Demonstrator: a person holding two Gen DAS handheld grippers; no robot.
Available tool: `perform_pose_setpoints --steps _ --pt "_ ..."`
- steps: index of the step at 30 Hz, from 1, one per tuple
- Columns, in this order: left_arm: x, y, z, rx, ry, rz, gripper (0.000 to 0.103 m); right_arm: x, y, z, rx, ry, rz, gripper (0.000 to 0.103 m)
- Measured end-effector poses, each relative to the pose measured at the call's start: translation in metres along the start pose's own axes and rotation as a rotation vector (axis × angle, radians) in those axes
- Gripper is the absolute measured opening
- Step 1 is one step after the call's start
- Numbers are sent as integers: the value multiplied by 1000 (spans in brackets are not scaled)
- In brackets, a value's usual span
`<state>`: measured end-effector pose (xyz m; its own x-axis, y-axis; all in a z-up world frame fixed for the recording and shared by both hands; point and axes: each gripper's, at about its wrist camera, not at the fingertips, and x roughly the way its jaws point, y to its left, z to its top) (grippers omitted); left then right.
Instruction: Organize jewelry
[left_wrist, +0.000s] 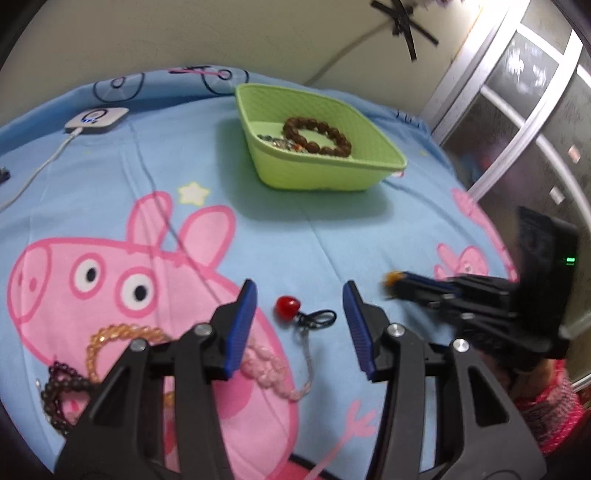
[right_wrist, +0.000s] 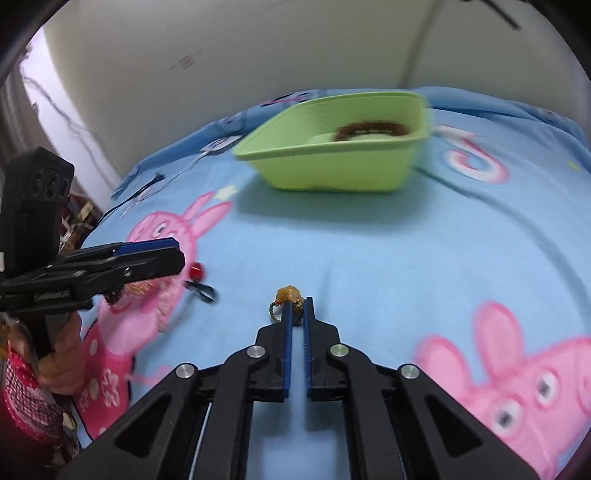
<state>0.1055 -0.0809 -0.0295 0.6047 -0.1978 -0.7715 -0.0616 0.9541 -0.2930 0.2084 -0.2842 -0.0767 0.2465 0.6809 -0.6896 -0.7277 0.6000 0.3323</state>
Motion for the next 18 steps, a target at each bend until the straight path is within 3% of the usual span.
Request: perform_pose_setpoints --steps 3,4,7,12,18 --pt "15 -7 -4 19 55 50 46 -22 -20 -21 51 -26 -12 0" --pt "14 -12 -7 40 37 78 45 -25 -23 -25 56 -33 -17 0" --pt "12 -19 -15 69 38 109 14 -40 -29 -41 65 -58 -23 0" --pt "3 -17 -21 54 18 88 14 -50 -35 -49 76 -82 0 0" --pt "-39 -18 10 1 -81 -43 14 -63 -23 -31 98 -148 156 0"
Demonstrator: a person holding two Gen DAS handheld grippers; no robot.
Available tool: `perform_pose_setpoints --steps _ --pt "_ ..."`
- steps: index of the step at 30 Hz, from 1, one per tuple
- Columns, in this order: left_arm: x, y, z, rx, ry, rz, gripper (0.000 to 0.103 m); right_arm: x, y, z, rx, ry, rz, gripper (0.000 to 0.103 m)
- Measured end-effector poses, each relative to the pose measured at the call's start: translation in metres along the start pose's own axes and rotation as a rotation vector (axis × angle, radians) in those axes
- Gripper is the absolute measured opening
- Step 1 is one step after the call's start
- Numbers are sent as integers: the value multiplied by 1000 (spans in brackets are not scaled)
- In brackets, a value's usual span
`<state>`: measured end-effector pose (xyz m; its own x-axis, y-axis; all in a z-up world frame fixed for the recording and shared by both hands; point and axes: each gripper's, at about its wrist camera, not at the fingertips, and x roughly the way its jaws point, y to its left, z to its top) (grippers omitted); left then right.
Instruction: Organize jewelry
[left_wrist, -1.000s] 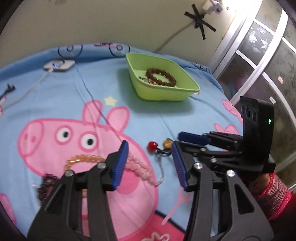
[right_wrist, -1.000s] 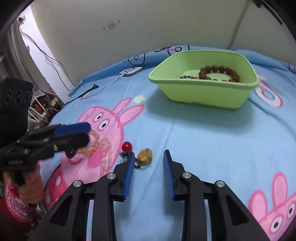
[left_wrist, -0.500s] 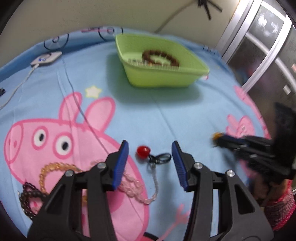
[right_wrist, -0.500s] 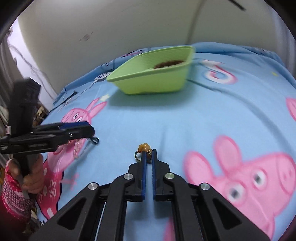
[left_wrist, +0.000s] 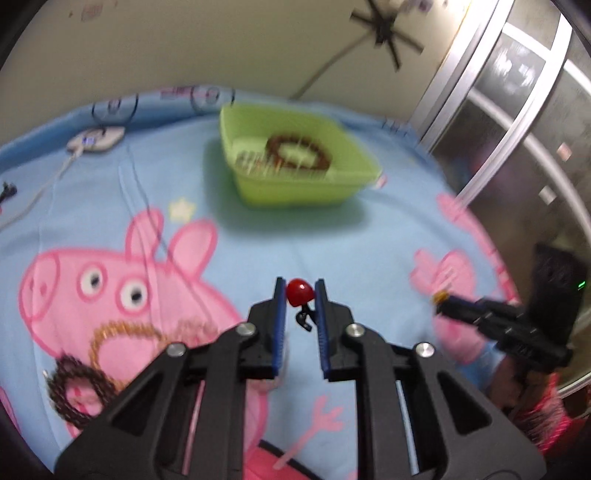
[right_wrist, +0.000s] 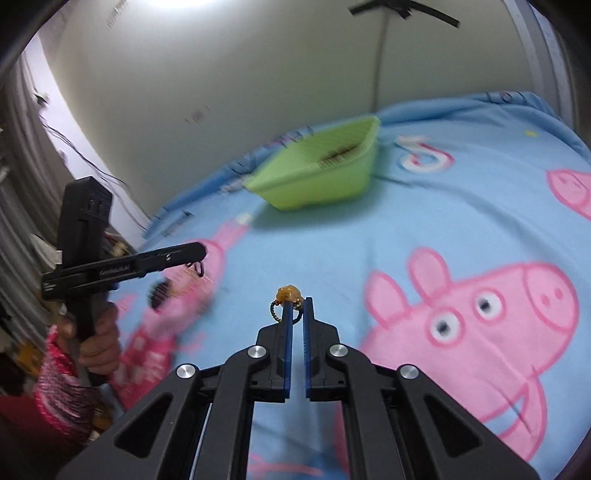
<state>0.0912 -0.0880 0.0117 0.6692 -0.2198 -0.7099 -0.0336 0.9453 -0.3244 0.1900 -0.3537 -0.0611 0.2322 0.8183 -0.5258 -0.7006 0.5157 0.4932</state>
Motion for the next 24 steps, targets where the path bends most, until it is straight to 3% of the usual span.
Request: perform_pose_setpoints --steps 3,8,12,17,18,19,20,24 --pt "-13 -7 31 25 -45 -16 14 -4 11 28 -14 -47 51 0" --pt "-3 -21 81 78 -87 26 14 6 16 83 -51 -127 26 0" --pt "41 -11 112 64 -36 32 14 33 0 114 -22 -123 -8 0" --pt "87 -3 124 52 32 53 15 72 -18 129 -6 -97 -59 0" --pt "97 -2 127 46 52 62 19 76 -20 130 -10 -98 -81 0" --pt "102 -2 128 37 64 73 32 82 -23 132 -12 -99 -115 0" --pt "107 0 129 27 70 89 39 83 -24 134 -12 -102 -128 0" --pt "82 7 140 1 17 103 39 69 -22 137 11 -150 -98 0"
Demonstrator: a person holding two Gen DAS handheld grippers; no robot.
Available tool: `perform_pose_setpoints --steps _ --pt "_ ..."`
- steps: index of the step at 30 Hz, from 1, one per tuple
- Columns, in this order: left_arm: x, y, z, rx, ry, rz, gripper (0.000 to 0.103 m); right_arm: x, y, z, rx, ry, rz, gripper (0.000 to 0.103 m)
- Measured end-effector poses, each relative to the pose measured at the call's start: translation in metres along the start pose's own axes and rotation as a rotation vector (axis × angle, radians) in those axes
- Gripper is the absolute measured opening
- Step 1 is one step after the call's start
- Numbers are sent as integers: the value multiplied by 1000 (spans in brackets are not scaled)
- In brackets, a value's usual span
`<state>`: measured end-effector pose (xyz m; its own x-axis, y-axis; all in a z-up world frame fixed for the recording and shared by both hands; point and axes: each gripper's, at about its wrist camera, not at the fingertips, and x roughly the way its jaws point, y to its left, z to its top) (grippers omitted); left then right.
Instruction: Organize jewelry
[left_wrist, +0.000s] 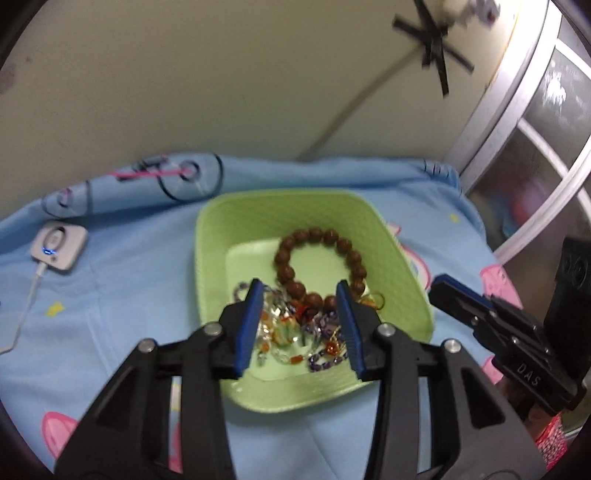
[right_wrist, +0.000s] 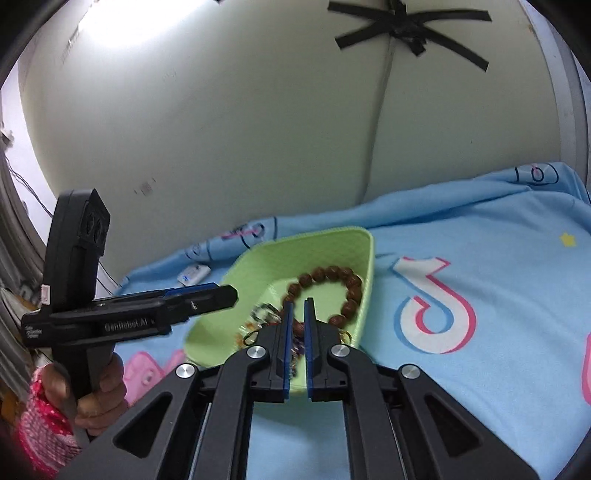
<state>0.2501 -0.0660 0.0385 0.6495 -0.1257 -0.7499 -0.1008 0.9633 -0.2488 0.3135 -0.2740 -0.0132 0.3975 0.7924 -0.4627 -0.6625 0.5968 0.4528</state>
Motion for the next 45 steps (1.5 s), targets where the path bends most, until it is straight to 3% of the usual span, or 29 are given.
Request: perform_pose_setpoints --steps 5,6,7,8,9,13,15,16,20,23,26,29,30,31,34,37,40,42,44,45 --pt "-100 15 -5 0 -194 3 39 -54 30 3 -41 -158 54 1" --pt "-129 24 -16 -4 -238 17 39 -66 38 -1 -43 -183 80 14" --pt "-146 30 -25 -9 -260 34 41 -74 43 -4 -39 -199 95 49" --pt "-164 40 -38 -15 -282 57 43 -80 48 -10 -32 -216 106 68" --pt "-184 52 -56 -26 -306 92 47 -85 54 -16 -29 -231 119 68" --pt "-217 92 -123 -92 -300 188 49 -71 81 -46 -78 -102 180 68" --pt "-220 107 -154 -121 -273 227 49 -55 95 -66 -117 -7 180 62" --pt "-219 116 -172 -134 -253 244 49 -43 106 -79 -152 49 171 52" --pt "-201 122 -220 -143 -174 211 49 -2 137 -120 -211 251 180 23" --pt "-179 113 -239 -94 -123 169 49 18 159 -137 -283 323 152 20" --pt "-159 94 -243 -7 -97 176 49 32 174 -142 -365 318 46 20" --pt "-133 91 -244 36 -39 245 48 46 174 -143 -379 362 11 20" --pt "-127 94 -244 37 -26 268 47 45 175 -145 -397 352 8 9" --pt "-128 97 -245 48 -54 319 38 46 174 -145 -413 351 -12 0" --pt "-137 126 -240 -54 -64 338 29 35 158 -134 -336 325 -6 0" --pt "-153 155 -240 -145 -88 364 29 6 153 -118 -301 245 3 0" --pt "-175 160 -240 -181 -154 356 29 -19 157 -101 -291 163 28 0" --pt "-188 150 -238 -172 -201 324 38 -31 160 -89 -279 121 47 0" --pt "-193 129 -232 -127 -237 288 68 -47 164 -77 -275 72 70 0" --pt "-193 118 -230 -98 -252 270 70 -50 166 -72 -275 57 77 0"
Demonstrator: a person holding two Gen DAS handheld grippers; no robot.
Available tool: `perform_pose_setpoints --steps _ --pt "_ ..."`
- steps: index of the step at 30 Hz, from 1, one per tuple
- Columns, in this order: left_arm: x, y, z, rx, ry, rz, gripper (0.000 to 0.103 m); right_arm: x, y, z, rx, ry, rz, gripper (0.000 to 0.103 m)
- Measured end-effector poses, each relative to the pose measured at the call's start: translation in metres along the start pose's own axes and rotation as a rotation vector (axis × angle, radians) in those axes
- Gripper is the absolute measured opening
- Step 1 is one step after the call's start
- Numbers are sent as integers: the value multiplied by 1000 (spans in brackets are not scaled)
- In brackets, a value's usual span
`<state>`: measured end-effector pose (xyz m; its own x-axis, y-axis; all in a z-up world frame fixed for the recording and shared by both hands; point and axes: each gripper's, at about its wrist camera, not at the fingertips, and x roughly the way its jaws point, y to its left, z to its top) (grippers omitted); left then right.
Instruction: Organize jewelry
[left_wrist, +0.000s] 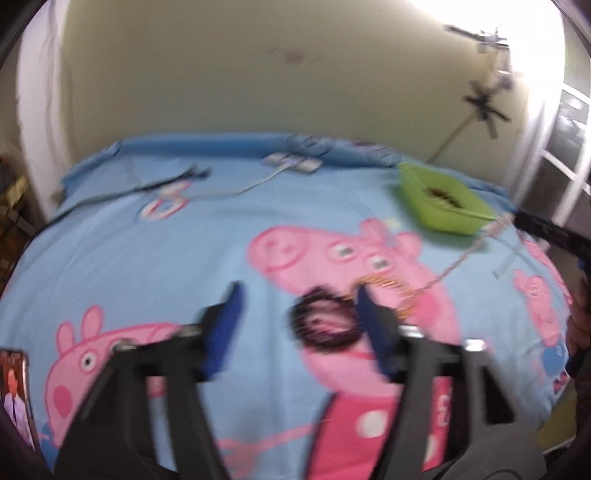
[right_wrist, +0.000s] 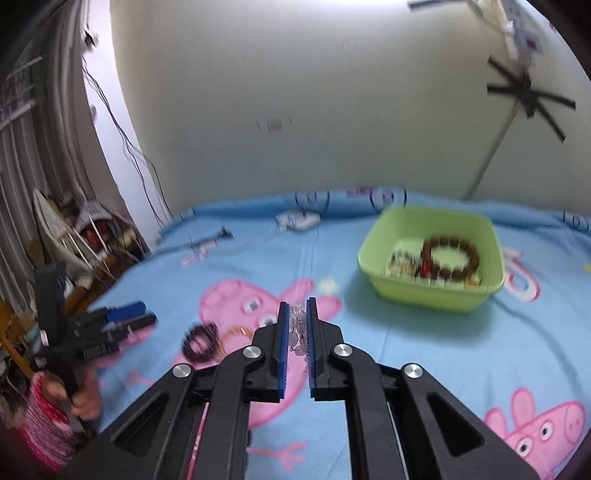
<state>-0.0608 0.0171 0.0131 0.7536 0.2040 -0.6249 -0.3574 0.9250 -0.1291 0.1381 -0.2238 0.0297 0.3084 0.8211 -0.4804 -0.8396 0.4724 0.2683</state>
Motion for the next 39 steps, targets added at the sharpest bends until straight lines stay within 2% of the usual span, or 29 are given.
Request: perform_pose_setpoints --steps 4,8,11,15,17,18,20,21,27,32,39 --pt "-1 -64 8 162 -38 -104 71 -26 6 19 -16 -73 23 0" --pt "15 -119 17 267 -43 -208 71 -46 9 34 -30 -112 42 0" --pt "27 -150 27 287 -39 -305 71 -58 6 41 -27 -133 51 0" --pt "37 -175 43 262 -36 -424 71 -75 -4 52 17 -152 84 0" --pt "47 -185 51 258 -30 -424 67 -82 -10 58 41 -162 112 0" --pt "57 -190 56 252 -9 -427 59 -85 -14 62 51 -169 127 0" --pt "73 -191 63 235 55 -451 10 -89 -17 69 64 -177 141 0" --pt "81 -191 69 223 84 -460 5 -90 -18 71 67 -182 140 0" --pt "76 -177 122 159 18 -474 5 -88 -35 96 78 -206 114 0" --pt "79 -177 173 135 -23 -457 5 -70 -61 116 106 -216 90 0" --pt "127 -185 205 93 18 -469 5 -17 -103 122 174 -164 64 0"
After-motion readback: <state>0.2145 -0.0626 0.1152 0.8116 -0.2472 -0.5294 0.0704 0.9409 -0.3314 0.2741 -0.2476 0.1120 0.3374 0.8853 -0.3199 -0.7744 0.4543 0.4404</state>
